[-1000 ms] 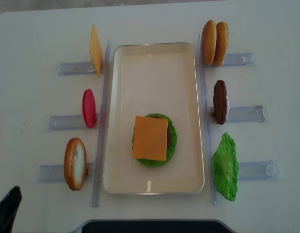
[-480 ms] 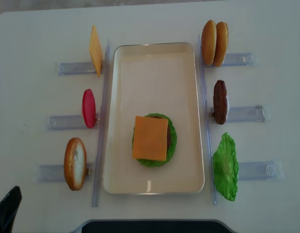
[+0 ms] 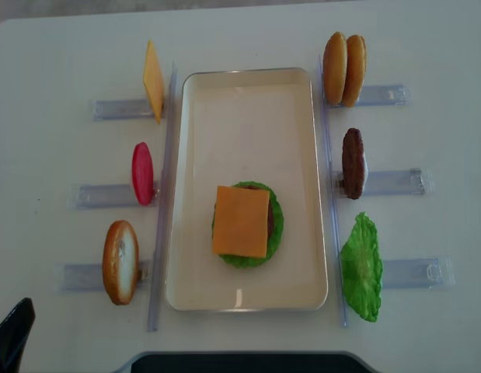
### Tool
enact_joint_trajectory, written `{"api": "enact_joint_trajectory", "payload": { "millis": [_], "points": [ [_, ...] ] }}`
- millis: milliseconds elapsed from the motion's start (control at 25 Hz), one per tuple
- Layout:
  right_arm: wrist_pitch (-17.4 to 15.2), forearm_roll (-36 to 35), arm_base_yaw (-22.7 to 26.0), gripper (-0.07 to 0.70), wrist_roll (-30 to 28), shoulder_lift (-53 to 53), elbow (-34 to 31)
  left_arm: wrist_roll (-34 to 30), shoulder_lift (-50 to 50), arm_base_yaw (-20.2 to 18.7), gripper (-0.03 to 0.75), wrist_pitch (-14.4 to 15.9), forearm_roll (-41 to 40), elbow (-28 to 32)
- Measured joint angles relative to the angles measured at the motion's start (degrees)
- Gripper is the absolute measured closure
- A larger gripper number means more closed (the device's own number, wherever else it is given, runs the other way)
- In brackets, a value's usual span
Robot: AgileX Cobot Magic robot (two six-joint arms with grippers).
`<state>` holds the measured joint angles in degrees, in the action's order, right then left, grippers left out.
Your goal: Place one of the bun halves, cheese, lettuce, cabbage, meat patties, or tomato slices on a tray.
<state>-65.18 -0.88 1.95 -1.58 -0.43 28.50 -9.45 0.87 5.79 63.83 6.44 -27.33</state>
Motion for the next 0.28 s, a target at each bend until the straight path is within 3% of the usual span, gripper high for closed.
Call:
{"api": "enact_joint_trajectory", "payload": {
  "millis": [280],
  "points": [
    [0.0, 0.0, 0.0, 0.1, 0.0, 0.0, 0.0, 0.0, 0.0, 0.0, 0.087, 0.0, 0.0, 0.0]
  ]
}}
